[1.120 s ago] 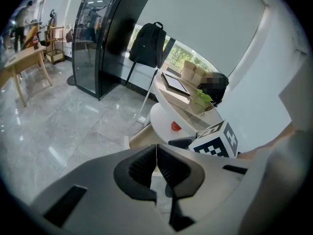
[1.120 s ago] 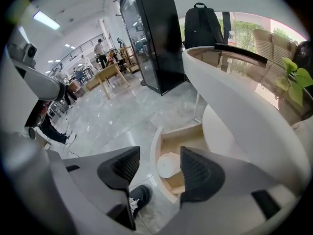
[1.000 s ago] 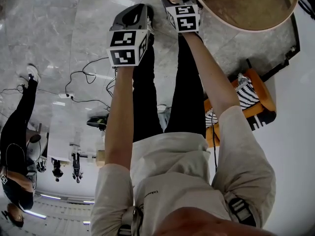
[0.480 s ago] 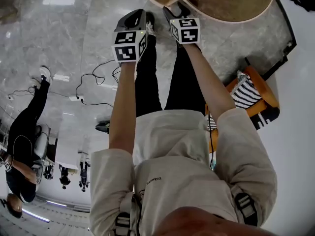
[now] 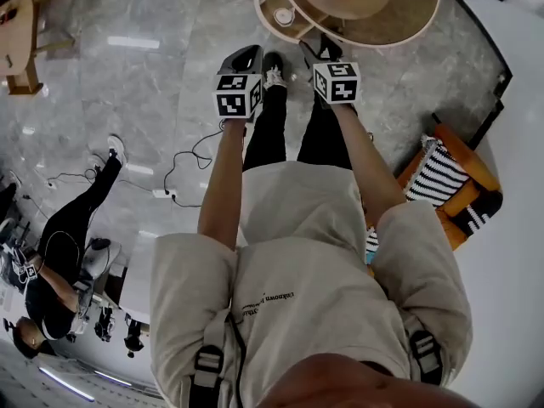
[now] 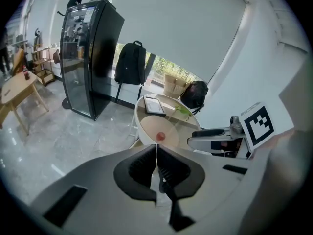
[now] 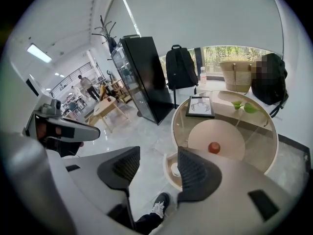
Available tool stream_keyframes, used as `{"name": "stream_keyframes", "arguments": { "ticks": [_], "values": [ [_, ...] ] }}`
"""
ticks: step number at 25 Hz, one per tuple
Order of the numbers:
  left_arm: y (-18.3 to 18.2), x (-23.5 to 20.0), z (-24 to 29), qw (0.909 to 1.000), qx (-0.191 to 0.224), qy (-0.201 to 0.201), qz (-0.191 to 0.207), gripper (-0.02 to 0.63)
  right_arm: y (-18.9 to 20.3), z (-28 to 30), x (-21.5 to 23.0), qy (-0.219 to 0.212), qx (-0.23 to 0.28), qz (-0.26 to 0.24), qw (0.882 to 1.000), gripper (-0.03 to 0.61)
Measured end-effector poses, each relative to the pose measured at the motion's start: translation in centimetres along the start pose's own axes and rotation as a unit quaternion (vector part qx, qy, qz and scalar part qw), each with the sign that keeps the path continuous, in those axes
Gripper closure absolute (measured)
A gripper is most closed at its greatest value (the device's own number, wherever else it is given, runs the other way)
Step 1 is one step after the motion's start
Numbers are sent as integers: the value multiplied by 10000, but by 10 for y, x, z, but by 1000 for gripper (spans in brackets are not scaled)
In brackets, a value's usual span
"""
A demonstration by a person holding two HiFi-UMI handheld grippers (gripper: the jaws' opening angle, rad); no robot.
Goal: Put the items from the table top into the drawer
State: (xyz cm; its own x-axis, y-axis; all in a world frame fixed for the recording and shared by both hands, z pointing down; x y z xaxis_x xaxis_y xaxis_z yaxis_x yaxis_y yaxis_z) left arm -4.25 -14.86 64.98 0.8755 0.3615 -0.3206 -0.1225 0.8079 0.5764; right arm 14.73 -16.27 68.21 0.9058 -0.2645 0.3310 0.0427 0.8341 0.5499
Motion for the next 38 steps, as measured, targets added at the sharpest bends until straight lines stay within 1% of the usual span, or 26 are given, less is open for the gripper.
{"name": "stream_keyframes", "arguments": {
  "ticks": [3,5,7,8,10,13,14,15,17,19,22,23,25,28,33,36,38],
  "values": [
    [-12,18,-31,9999,20,77,122,592,-7,-42,-10,112,143,246,9995,325],
    [-27,27,-54,9997,140,89,186,592,-17,-67,-16,178,288,565,9978,325],
    [-38,39,-81,9994,312,78,149,592,-27,-95,-24,190,486,877,9948,325],
    [-39,45,-93,9992,381,84,112,592,-29,-109,-30,170,566,945,9938,325],
    [-43,51,-111,9988,436,137,191,592,-36,-124,-44,63,649,887,9939,325],
    [-59,61,-133,9964,436,240,691,592,-54,-136,-64,-223,664,457,9965,325],
    [-64,64,-138,9954,474,262,788,592,-60,-142,-69,-288,689,262,9969,325],
    [-69,67,-142,9949,540,291,798,592,-66,-148,-73,-328,734,90,9967,325],
    [-76,72,-147,9947,681,368,677,592,-70,-162,-80,-389,813,-92,9959,325],
    [-79,73,-150,9945,759,369,618,592,-67,-169,-86,-531,783,30,9955,325],
    [-78,74,-152,9942,859,340,544,592,-59,-177,-85,-917,756,675,9906,325],
    [-78,75,-152,9941,890,351,521,592,-57,-180,-83,-960,774,776,9893,325],
    [-79,77,-153,9935,957,345,509,592,-55,-181,-78,-883,756,735,9905,330],
    [-75,75,-162,9928,1068,286,460,592,-47,-178,-78,-765,642,636,9930,369],
    [-57,62,-170,9936,1052,255,306,592,-30,-175,-90,-645,526,706,9940,457],
    [-55,51,-170,9940,1036,237,243,592,-24,-170,-99,-715,463,615,9945,492],
    [-55,52,-168,9940,1054,228,169,592,-22,-175,-100,-803,500,523,9941,515]
  ]
}}
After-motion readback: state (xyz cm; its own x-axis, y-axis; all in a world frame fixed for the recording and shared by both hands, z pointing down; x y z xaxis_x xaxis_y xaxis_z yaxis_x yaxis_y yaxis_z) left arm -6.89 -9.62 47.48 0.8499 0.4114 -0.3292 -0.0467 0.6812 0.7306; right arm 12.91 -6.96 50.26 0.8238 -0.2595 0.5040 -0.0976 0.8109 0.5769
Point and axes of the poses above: the fingertips, and each gripper's own axes: z forward along the fingers, x to its right, y out of its underside, the point moved 7 cm from there along -z, backward along the fingers, and after that the axes turned 5 degrees about z, right-handed, at the moved point
